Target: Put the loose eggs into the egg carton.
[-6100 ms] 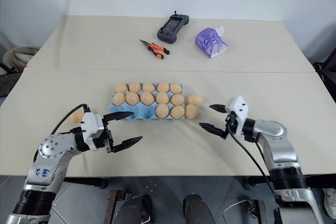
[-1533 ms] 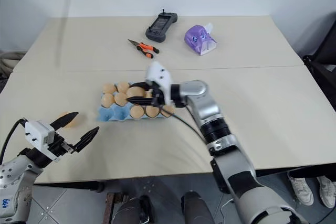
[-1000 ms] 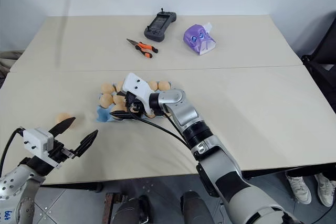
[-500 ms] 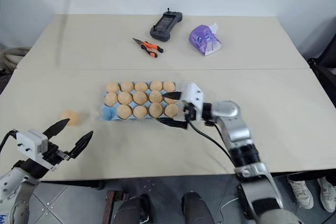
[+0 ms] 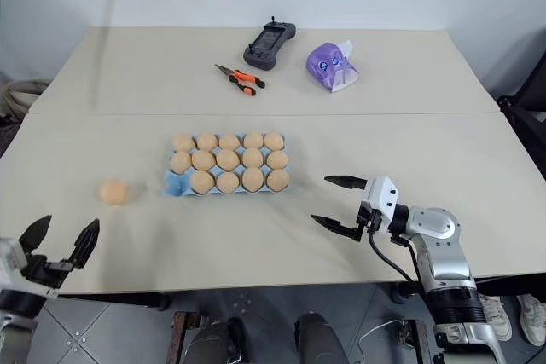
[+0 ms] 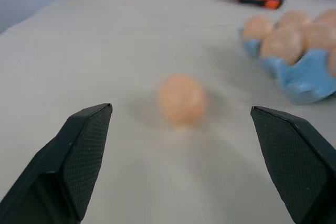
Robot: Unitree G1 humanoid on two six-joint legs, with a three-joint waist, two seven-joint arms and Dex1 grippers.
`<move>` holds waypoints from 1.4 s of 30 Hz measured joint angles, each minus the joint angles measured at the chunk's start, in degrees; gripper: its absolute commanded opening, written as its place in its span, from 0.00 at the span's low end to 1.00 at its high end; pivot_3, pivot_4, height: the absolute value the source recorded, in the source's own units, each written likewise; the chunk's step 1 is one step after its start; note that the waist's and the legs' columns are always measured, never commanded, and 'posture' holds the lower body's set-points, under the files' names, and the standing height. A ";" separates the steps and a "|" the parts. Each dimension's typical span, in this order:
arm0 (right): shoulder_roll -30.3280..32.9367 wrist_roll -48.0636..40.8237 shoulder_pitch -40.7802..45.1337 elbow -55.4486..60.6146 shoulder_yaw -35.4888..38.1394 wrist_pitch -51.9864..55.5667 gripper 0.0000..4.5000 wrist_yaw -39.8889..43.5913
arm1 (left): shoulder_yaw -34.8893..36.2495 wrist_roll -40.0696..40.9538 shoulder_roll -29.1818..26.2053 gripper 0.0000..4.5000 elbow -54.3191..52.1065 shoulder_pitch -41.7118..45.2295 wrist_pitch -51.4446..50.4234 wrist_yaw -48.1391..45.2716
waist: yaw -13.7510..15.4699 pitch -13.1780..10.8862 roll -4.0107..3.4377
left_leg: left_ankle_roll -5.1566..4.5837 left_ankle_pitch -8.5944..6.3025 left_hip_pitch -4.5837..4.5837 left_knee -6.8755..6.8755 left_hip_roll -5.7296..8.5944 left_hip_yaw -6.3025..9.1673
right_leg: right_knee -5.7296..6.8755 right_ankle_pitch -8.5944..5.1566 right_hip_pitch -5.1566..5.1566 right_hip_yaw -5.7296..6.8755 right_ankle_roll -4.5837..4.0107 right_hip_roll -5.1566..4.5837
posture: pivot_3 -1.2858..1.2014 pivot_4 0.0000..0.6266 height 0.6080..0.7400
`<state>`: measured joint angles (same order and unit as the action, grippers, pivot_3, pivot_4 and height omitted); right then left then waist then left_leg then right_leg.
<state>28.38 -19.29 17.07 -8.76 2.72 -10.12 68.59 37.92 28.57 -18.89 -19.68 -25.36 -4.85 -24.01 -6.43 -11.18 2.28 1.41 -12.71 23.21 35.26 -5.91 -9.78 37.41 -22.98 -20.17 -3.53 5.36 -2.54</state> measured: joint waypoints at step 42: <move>-0.75 0.42 1.14 5.84 -6.55 3.89 1.00 -4.63 | -19.33 -5.99 -11.66 0.39 15.30 32.51 -7.12 -8.70 | 2.34 0.00 0.02 | 0.15 -0.01 -0.07 0.07 0.02 0.26 | -0.18 0.03 0.37 0.52 -0.07 0.20 | 0.52 0.24 1.00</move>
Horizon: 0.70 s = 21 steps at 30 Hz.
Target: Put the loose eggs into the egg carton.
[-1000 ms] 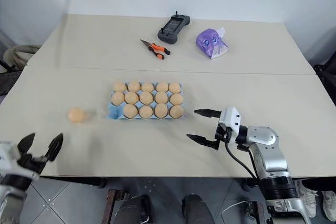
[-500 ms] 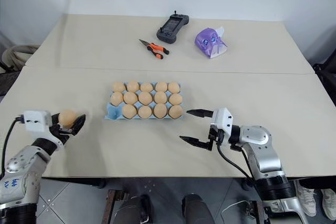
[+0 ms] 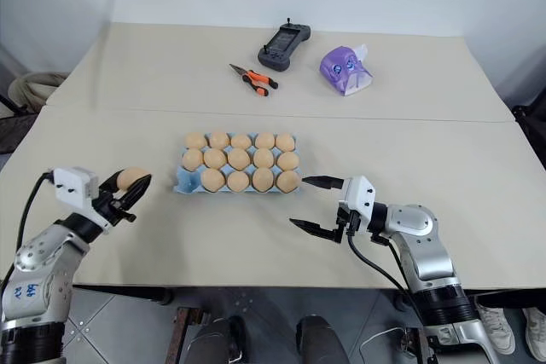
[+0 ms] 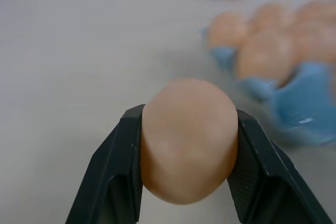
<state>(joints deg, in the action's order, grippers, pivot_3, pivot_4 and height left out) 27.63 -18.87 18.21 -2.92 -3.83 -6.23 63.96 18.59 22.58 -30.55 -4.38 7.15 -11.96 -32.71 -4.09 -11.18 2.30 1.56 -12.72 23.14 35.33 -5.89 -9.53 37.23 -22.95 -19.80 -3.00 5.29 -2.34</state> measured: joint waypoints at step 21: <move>0.92 1.02 -3.25 3.71 1.43 0.45 1.00 -6.57 | -8.35 -2.68 -0.65 1.00 10.76 11.22 3.19 -9.19 | 0.80 0.00 0.00 | -0.10 -0.02 0.04 0.55 -0.12 -0.29 | 0.54 0.04 -0.25 -0.31 0.11 0.03 | 0.52 0.24 1.00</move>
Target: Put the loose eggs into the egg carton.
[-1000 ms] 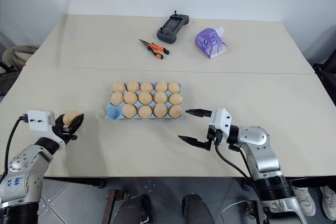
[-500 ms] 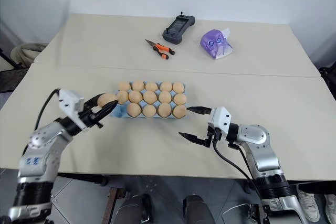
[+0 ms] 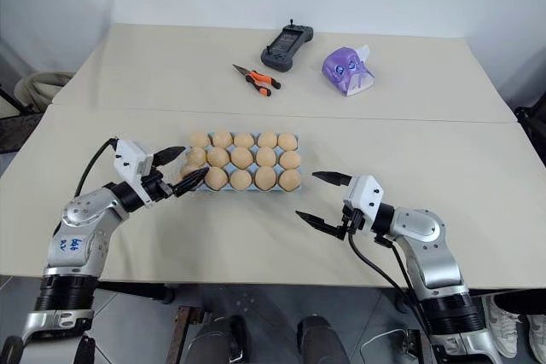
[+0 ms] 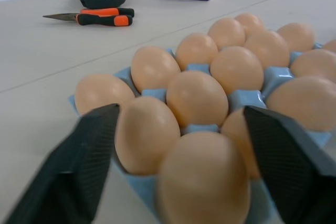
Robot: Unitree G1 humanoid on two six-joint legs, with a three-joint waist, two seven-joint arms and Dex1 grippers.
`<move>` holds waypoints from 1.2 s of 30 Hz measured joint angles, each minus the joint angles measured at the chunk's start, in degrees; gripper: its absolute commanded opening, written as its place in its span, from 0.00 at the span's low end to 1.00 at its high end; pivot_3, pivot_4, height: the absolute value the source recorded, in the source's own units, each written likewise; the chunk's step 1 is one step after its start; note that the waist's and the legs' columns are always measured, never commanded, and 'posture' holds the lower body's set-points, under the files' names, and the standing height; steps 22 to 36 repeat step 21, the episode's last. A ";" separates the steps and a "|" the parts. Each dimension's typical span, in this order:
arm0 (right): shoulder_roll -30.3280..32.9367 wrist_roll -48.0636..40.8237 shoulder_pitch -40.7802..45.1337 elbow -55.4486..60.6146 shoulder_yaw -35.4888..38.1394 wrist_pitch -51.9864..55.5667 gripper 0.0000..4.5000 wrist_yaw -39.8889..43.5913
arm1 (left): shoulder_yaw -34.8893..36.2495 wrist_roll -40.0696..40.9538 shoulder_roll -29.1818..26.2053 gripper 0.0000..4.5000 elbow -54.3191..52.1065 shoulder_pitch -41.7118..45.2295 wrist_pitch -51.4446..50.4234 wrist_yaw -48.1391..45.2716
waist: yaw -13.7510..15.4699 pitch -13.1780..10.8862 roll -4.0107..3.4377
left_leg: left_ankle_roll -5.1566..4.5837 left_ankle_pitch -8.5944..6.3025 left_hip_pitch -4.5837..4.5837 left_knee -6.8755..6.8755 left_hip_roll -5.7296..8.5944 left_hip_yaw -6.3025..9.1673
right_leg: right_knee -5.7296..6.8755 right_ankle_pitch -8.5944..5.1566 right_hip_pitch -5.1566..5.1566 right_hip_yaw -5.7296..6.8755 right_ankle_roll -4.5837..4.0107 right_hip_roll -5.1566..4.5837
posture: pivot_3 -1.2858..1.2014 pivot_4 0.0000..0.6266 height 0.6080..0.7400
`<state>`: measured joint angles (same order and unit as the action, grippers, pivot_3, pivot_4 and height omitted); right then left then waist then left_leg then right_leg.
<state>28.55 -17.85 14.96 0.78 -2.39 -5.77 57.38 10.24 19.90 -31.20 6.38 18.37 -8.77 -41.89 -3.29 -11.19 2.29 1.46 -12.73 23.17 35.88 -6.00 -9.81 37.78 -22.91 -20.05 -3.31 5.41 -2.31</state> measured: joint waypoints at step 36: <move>8.82 -3.76 -1.37 -3.72 7.76 0.81 1.00 4.98 | 12.20 2.77 -9.89 1.00 -11.24 -19.45 8.61 -10.42 | -0.05 0.00 -0.01 | -0.11 -0.08 0.03 -0.41 -0.12 -0.10 | -0.27 -0.03 -0.12 -0.08 -0.07 -0.26 | 0.52 0.24 1.00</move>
